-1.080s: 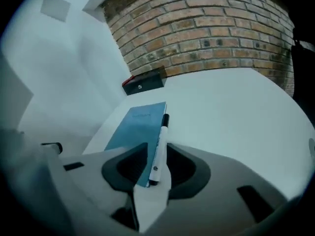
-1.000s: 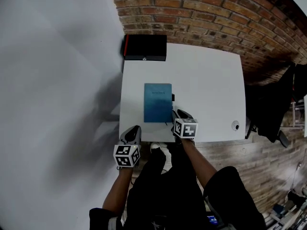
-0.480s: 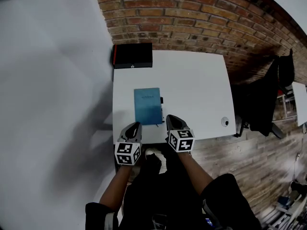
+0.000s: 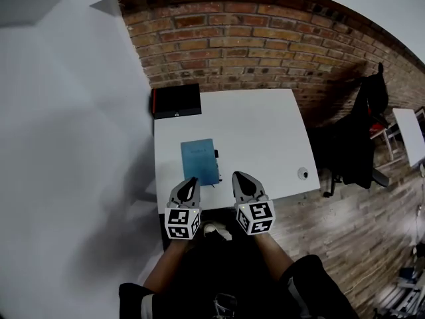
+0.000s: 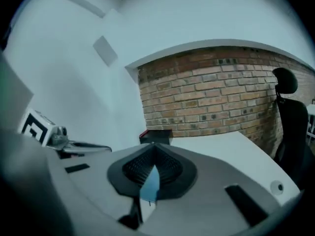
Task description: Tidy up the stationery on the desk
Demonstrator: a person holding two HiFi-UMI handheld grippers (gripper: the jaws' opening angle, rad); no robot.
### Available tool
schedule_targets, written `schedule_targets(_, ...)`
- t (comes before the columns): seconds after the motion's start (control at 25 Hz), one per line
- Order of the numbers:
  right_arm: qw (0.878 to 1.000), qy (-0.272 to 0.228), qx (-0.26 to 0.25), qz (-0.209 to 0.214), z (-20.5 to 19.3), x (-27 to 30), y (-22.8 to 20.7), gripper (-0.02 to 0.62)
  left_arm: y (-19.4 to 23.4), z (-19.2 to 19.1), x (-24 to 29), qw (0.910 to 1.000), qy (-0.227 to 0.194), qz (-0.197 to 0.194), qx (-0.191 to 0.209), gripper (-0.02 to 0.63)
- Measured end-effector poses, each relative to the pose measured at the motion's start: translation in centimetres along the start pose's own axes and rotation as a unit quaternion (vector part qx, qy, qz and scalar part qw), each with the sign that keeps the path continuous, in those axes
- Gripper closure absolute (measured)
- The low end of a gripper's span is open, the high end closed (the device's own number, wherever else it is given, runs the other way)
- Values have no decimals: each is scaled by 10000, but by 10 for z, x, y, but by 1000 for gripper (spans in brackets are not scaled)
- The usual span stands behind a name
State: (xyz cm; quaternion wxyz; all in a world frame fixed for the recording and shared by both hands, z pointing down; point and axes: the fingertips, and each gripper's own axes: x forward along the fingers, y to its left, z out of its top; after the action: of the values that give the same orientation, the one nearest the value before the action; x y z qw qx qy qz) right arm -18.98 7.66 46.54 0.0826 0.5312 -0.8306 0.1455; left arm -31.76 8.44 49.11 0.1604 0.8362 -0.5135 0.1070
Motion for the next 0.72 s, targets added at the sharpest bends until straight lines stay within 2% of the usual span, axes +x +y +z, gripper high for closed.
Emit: schedule_targets(0.72, 10000, 48, -3, 18, -10, -23, 1, 574, -12, -3, -19, 9999, -59, 144, 72, 572)
